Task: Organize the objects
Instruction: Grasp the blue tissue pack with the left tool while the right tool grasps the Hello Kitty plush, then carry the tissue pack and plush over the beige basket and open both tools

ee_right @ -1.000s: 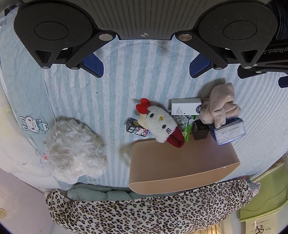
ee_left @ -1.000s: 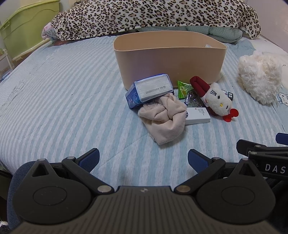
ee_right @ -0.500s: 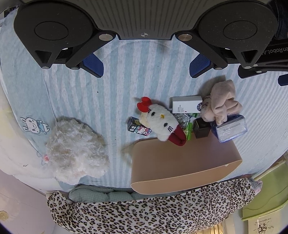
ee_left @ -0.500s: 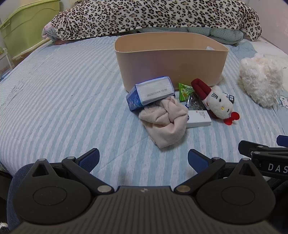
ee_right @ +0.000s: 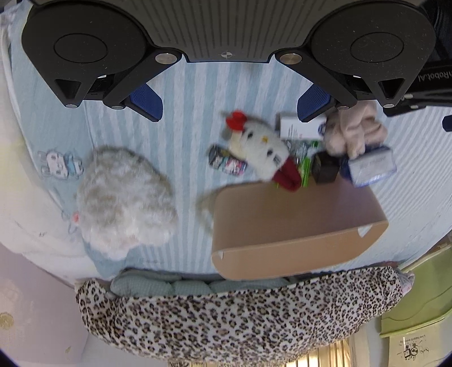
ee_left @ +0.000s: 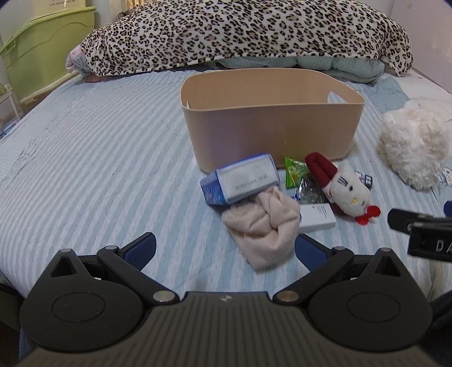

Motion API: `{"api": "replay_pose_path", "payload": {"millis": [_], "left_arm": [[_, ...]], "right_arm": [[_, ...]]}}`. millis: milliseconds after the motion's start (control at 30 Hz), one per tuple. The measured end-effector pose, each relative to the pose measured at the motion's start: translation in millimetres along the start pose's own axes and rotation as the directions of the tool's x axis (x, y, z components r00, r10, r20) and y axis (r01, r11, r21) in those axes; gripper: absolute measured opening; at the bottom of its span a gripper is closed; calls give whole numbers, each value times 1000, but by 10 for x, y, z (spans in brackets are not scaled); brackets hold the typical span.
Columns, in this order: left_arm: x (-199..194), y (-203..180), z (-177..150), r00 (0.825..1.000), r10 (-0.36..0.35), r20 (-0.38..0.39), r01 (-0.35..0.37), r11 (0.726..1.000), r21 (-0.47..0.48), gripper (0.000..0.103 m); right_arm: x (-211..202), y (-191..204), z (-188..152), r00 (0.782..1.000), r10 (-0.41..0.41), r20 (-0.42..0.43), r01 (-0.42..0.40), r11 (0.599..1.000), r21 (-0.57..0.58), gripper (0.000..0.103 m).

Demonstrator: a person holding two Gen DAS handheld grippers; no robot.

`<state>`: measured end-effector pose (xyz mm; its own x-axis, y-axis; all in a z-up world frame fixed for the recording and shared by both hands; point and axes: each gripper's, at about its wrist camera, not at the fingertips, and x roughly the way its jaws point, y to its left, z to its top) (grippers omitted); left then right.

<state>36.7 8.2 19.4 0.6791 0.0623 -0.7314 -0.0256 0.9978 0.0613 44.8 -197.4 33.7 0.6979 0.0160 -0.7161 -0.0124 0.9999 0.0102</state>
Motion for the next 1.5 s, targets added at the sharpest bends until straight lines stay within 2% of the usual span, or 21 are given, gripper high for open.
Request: {"api": "replay_pose_path", "payload": {"millis": [200,333,567,700,833,933,967,1033,1067,1133,1200,1267,1500], "left_arm": [[179,14,213,1000,8,16,-8,1000,6,103],[325,19,343,1000,11,15,-12,1000,7,103],[624,-25,547,1000,-3,-13,3,999,-37,103],[805,-140,644,999,42,-13,-43,999,-29,103],[1009,-78,668,996,53,-73,-58,996,-69,103],[1102,51,635,994,28,-109,-41,993,-114,102],[1108,98,627,994,14,-110,-29,991,-133,101],[1112,176,624,993,-18,-121,-1,987,-162,76],[1115,203,628,991,-28,-132,7,987,-164,75],[1096,247,610,991,-46,-122,26,987,-156,72],[1077,296,598,992,-43,-121,25,989,-146,67],[1050,341,566,991,-62,-119,44,989,-144,66],[892,418,557,990,-93,-103,78,986,-147,64]], "right_arm": [[195,40,191,999,-36,23,37,999,-14,103],[380,58,257,1000,-22,-20,21,999,-27,97],[671,150,306,997,18,-77,-22,998,-56,96],[869,199,317,993,24,-117,-34,996,-78,96],[1057,217,313,985,31,-168,-45,995,-84,90],[1123,240,309,981,50,-185,-66,995,-79,86],[1123,257,302,981,55,-184,-71,994,-83,84],[1098,287,286,983,67,-173,-84,992,-96,74],[1086,289,269,983,77,-168,-94,991,-99,71],[1073,287,262,982,91,-165,-109,989,-99,58],[1069,275,263,982,99,-162,-116,988,-98,55],[1046,252,266,981,106,-160,-122,988,-93,48],[875,98,266,983,136,-122,-140,990,-27,44]]}}
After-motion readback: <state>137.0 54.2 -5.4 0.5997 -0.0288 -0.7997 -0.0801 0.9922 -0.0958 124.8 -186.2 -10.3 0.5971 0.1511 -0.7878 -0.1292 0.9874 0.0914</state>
